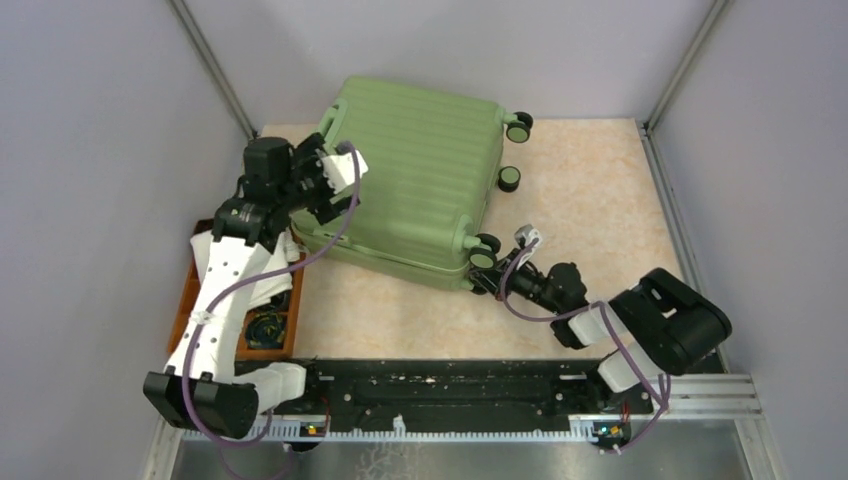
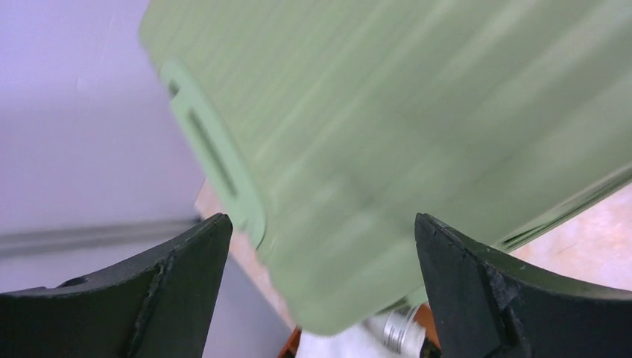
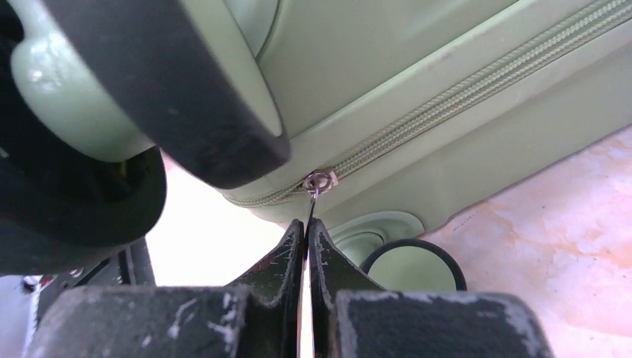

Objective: Pack the luggage
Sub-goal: Zip the luggage at the center of the board.

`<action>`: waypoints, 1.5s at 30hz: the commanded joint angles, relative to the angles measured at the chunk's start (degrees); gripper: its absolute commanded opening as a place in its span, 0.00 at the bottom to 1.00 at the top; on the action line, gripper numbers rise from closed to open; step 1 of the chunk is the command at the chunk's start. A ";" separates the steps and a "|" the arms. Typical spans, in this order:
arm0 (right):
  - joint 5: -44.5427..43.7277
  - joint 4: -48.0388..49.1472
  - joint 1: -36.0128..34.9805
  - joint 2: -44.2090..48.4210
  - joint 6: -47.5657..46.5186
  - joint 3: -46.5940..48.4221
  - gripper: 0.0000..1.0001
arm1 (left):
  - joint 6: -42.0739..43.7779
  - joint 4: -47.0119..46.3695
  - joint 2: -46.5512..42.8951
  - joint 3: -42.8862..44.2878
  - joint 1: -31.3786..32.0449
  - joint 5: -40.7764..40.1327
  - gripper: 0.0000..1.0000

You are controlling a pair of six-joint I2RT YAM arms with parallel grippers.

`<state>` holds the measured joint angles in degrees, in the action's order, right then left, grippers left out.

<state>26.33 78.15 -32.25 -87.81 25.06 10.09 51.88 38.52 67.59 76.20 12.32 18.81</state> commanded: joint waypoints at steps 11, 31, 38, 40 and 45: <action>-15.30 -15.53 -11.04 19.68 -1.35 -4.46 0.00 | -7.64 -14.85 2.16 -8.16 -27.51 -4.29 0.89; -21.01 -12.02 -21.37 16.35 -5.41 -2.39 0.00 | -15.31 -15.14 14.40 -11.94 -29.97 18.62 0.80; -30.00 -14.56 -31.81 18.83 -6.45 -3.63 0.00 | -19.73 -13.30 13.14 -12.67 -29.81 28.07 0.78; -31.12 -15.41 -31.86 19.17 -5.28 -4.36 0.00 | -20.89 -13.33 12.83 -12.76 -29.68 28.96 0.78; -27.06 -19.48 -25.34 23.21 3.08 -5.93 0.00 | -21.45 -11.82 11.83 -12.52 -29.67 29.99 0.76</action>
<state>-10.26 59.33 -60.42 -67.70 20.82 4.67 34.24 17.96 81.23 64.31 -20.23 34.74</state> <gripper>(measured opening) 0.007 0.760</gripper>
